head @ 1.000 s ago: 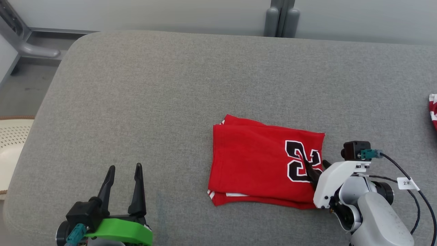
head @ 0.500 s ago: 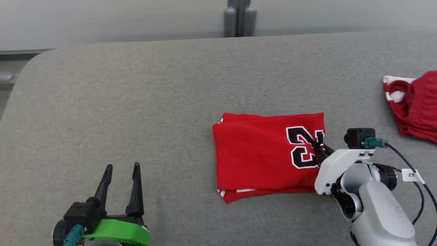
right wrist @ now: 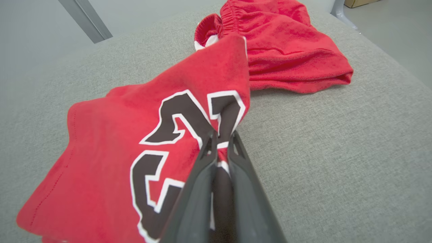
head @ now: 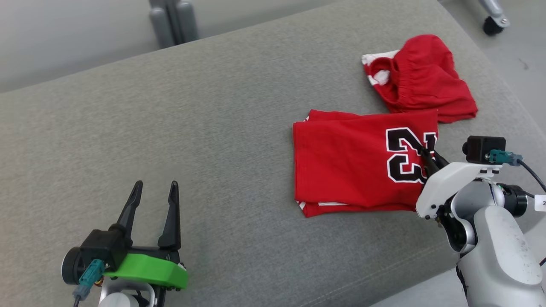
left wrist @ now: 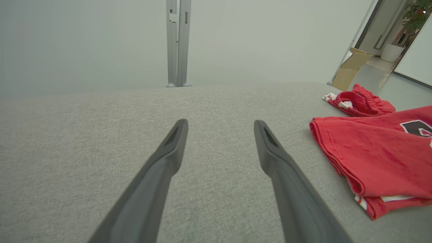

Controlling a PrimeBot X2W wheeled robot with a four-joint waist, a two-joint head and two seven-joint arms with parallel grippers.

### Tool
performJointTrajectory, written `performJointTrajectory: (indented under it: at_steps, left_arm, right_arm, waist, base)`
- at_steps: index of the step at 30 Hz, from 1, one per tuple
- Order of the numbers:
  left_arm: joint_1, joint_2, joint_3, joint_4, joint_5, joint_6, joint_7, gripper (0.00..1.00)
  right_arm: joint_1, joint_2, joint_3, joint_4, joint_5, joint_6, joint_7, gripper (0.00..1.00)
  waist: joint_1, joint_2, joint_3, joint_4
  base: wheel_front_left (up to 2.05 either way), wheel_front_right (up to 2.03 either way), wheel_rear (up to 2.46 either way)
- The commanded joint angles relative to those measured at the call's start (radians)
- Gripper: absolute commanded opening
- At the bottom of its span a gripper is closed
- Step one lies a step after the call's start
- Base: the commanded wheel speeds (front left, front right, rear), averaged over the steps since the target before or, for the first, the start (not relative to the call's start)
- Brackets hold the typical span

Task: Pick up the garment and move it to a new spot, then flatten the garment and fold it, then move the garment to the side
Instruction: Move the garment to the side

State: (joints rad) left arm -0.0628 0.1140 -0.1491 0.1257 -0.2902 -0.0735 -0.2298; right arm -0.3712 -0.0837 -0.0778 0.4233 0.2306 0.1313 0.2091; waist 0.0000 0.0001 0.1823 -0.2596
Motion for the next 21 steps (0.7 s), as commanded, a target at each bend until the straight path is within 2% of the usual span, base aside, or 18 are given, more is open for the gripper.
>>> performJointTrajectory:
  at_steps: [1, 8, 12, 21]
  left_arm:
    - [-0.017, 0.014, 0.000, -0.006, 0.007, -0.003, 0.004, 1.00]
    - [-0.027, 0.019, -0.008, -0.022, 0.000, 0.000, 0.014, 1.00]
    - [-0.031, 0.014, -0.010, -0.025, -0.007, 0.002, 0.010, 1.00]
    - [-0.045, 0.000, -0.023, -0.012, -0.019, 0.008, -0.005, 1.00]
  right_arm:
    - [-0.018, 0.003, 0.004, -0.008, -0.005, -0.001, -0.008, 0.00]
    - [-0.068, -0.010, 0.030, -0.021, -0.012, -0.001, -0.013, 0.00]
    - [-0.131, -0.025, 0.036, -0.015, 0.009, -0.001, 0.001, 0.00]
    - [-0.321, -0.105, 0.001, 0.072, -0.020, -0.001, 0.040, 0.00]
  waist:
    - [0.0000, -0.0001, 0.057, -0.133]
    - [0.0000, -0.0001, 0.064, -0.115]
    - [0.0000, -0.0001, 0.065, -0.073]
    - [0.0000, -0.0001, 0.077, 0.047]
  base:
    - [0.00, 0.00, 0.00]
    - [0.00, 0.00, 0.00]
    - [0.00, 0.00, 0.00]
    - [0.00, 0.00, 0.00]
